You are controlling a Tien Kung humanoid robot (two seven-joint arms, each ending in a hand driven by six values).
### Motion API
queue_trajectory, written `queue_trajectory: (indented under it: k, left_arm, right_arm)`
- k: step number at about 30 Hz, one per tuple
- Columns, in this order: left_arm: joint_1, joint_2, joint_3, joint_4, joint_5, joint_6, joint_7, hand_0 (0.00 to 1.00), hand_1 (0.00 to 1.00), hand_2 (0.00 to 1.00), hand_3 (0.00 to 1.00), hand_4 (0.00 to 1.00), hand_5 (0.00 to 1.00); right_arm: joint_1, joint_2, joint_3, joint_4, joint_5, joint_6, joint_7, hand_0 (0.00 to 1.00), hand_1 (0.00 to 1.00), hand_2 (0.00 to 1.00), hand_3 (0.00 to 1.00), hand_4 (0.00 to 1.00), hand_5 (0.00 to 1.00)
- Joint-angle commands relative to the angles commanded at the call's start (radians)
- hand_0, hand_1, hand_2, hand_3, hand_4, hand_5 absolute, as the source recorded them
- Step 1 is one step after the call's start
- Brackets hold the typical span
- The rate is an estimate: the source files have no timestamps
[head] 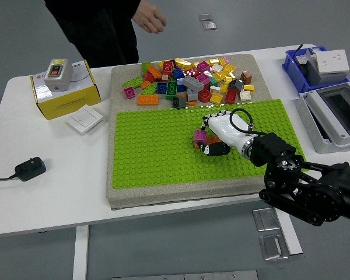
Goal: Pick up the brick,pile it on top of brick,press brick,pick up the brick,pile it on top of brick,press brick
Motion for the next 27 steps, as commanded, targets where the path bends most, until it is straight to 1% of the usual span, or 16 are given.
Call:
queue_trajectory:
  k: [6,11,17,27]
  left_arm:
    - [-0.001,0.000,0.002,0.000,0.001,0.000,-0.001,0.666,0.664,0.640,0.631,0.339,0.537]
    - [-0.001,0.000,0.000,0.000,0.002,0.000,0.000,0.666,0.664,0.640,0.631,0.339,0.537]
    - [-0.002,0.000,0.000,0.000,0.003,-0.001,-0.001,0.666,0.664,0.640,0.632,0.340,0.536]
    - [-0.003,0.000,-0.002,0.000,0.007,-0.001,-0.001,0.666,0.664,0.641,0.633,0.341,0.536]
  right_arm:
    - [0.001,0.020,0.003,-0.053,0.006,-0.007,0.023,0.945,0.880,0.888,0.575,0.546,0.413]
    - [0.002,0.025,0.002,-0.077,0.010,-0.009,0.032,0.945,0.880,0.888,0.575,0.546,0.413]
    - [0.001,0.028,-0.006,-0.087,0.017,-0.012,0.037,0.940,0.878,0.884,0.573,0.537,0.407]
    - [0.003,0.030,-0.007,-0.083,0.022,-0.016,0.040,0.936,0.874,0.881,0.573,0.529,0.399]
